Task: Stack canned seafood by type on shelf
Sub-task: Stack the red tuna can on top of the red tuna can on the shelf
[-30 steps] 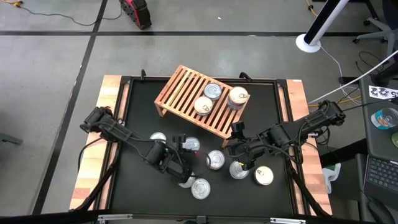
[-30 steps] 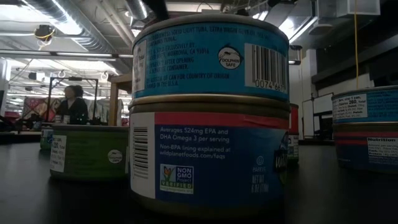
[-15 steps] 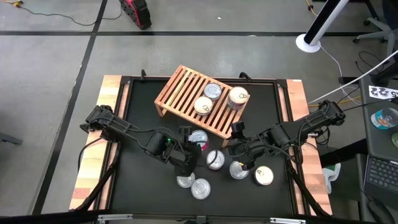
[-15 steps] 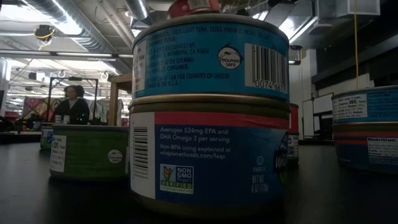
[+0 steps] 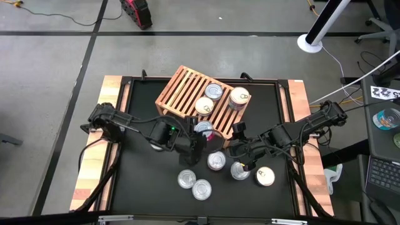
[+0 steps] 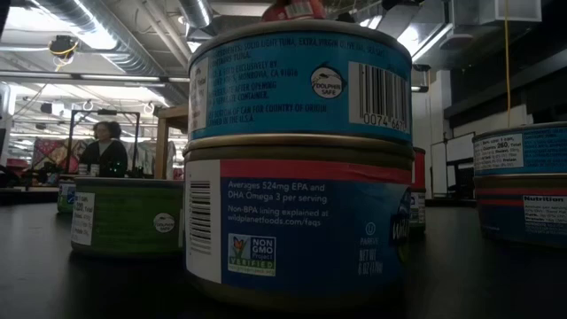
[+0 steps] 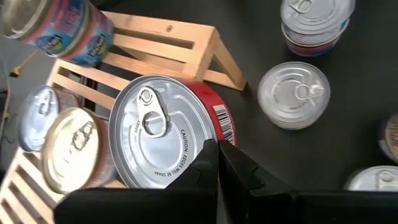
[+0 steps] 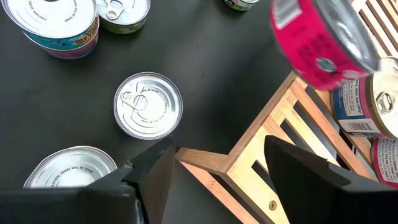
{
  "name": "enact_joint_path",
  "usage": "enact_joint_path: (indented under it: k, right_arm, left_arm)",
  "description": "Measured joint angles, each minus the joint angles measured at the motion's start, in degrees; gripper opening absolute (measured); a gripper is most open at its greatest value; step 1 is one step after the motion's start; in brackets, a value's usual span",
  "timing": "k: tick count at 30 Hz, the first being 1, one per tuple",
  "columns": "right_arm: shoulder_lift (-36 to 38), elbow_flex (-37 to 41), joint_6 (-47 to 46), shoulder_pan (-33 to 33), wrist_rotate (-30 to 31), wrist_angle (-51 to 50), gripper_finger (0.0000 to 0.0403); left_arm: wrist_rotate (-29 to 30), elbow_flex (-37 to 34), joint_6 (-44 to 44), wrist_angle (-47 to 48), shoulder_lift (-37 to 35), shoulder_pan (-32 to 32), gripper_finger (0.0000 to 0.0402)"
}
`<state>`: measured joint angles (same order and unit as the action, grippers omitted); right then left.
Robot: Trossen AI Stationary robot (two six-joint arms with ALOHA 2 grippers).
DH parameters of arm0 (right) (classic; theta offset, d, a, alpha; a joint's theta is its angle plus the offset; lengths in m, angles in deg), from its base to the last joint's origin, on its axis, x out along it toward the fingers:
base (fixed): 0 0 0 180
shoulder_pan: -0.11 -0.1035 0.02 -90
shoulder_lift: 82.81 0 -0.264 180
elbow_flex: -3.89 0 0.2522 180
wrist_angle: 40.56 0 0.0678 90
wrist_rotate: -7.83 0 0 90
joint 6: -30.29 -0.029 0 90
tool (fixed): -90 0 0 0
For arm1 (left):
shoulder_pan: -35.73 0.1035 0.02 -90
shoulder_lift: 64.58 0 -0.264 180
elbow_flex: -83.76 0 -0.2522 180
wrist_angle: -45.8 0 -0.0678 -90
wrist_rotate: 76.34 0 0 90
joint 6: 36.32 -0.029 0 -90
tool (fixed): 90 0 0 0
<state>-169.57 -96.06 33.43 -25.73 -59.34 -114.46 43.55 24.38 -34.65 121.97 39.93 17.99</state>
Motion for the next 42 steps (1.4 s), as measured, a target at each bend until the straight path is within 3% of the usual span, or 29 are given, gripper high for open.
enact_joint_path:
  k: [15, 33, 42]
  right_arm:
    - [0.0, 0.0, 0.0, 0.0, 0.0, 0.0, 0.0246]
    - [0.0, 0.0, 0.0, 0.0, 0.0, 0.0, 0.0246]
    - [0.0, 0.0, 0.0, 0.0, 0.0, 0.0, 0.0246]
  left_arm:
    - [0.0, 2.8, -8.8, 0.0, 0.0, 5.8, 0.0000]
    - [-0.1, 2.8, -22.0, -3.8, 0.0, 17.6, 0.0000]
    - [-4.6, 2.8, -26.9, -8.7, 0.0, 22.9, 0.0000]
